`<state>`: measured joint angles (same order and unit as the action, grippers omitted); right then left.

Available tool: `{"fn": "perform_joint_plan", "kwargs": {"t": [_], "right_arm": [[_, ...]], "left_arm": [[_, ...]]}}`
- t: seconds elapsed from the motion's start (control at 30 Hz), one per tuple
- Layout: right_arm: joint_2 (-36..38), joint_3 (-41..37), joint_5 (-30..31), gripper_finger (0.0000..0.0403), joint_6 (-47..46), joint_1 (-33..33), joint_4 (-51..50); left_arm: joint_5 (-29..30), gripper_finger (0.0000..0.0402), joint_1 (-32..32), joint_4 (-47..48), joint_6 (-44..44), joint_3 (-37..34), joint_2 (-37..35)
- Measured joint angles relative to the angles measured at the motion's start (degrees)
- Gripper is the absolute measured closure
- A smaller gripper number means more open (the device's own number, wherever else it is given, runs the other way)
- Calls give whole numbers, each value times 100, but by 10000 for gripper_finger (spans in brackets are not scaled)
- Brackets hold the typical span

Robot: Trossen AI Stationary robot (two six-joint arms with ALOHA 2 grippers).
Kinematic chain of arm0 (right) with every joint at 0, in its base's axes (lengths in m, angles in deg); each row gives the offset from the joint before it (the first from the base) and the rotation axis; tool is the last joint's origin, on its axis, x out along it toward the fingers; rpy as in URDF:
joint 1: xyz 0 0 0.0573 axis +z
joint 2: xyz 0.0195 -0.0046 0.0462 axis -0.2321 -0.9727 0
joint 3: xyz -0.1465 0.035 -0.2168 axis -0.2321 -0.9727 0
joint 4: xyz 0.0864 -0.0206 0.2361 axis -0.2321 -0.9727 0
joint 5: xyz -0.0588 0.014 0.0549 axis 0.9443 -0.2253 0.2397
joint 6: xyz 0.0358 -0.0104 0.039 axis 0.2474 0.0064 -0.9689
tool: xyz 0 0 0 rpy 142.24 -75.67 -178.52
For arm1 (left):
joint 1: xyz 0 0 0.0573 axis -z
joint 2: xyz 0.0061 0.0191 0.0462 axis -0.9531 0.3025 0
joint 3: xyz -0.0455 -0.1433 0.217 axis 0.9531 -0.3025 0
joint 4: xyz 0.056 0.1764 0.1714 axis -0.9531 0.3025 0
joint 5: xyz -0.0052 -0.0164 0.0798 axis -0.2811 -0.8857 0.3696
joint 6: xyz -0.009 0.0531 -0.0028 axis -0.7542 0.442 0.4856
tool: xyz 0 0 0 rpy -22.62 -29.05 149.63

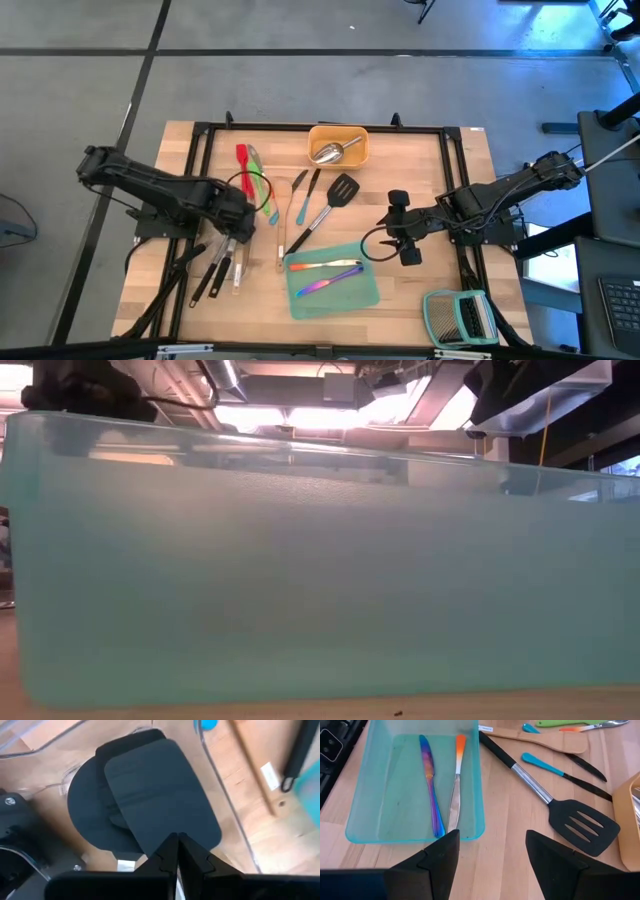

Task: Pick & Place Kitchen Items
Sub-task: Put the black spatula into the transparent bin, then adjust the yellow bin

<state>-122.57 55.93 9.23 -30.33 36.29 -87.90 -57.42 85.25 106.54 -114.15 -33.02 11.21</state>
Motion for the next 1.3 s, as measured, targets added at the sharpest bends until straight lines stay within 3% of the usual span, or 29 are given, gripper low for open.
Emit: {"fn": "perform_joint_plan", "kwargs": {"t": [0.2,0.6,0.8,0.9,1.2,1.3], "right_arm": [[-2,0,-4,171,-10,2,-50],[-2,0,-105,171,-131,4,-163],[-2,0,-107,171,-132,4,-168],[-2,0,-107,171,-130,4,-163],[-11,-4,-107,171,176,4,-270],[-11,-172,-107,171,191,4,-65]], "left_arm": [[-259,399,-113,25,292,-9,434],[-136,399,-189,-37,508,-1,694],[915,399,-167,571,375,585,452],[1606,399,-56,356,429,954,281],[3542,393,526,-2561,2115,820,242],[4142,391,565,-2996,2620,698,411]]}}
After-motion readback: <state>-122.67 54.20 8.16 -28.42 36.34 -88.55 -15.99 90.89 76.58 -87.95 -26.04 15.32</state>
